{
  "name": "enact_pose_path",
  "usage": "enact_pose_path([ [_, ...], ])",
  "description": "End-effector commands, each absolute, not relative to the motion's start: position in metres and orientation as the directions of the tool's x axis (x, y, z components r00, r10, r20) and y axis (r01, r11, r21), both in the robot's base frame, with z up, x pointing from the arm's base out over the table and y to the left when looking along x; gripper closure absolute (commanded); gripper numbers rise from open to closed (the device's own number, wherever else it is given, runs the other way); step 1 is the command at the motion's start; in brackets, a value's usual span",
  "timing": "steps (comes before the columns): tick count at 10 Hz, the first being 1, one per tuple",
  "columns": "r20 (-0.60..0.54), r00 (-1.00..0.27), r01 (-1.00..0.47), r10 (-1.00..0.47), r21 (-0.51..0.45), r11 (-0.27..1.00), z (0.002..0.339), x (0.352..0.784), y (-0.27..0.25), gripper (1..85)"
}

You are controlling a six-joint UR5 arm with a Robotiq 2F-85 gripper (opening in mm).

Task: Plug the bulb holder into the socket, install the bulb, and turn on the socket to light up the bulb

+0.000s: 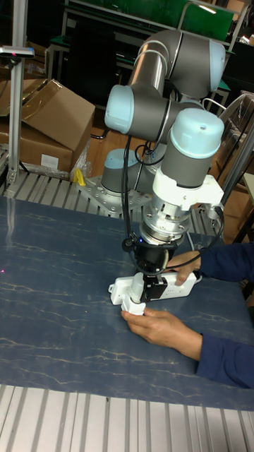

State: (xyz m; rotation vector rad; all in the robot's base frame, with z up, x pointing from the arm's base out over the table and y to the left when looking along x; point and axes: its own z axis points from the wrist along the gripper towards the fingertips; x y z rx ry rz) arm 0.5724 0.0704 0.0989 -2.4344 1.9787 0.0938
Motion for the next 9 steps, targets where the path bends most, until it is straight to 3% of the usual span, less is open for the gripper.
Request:
enact_pose_path([
  [1, -0.062, 0.196, -0.98, -0.979, 0.031, -0.198, 0.0976, 0.5731, 0.0729, 28.3],
  [7, -0.055, 0.187, -0.982, -0.981, 0.02, -0.188, 0.0948, 0.5766, 0.0715, 36.0],
  [8, -0.038, 0.172, -0.985, -0.984, -0.001, -0.172, 0.0945, 0.5828, 0.0686, 65.3],
  [9, -0.039, 0.157, -0.988, -0.987, 0.005, -0.157, 0.0938, 0.5804, 0.0692, 84.7],
])
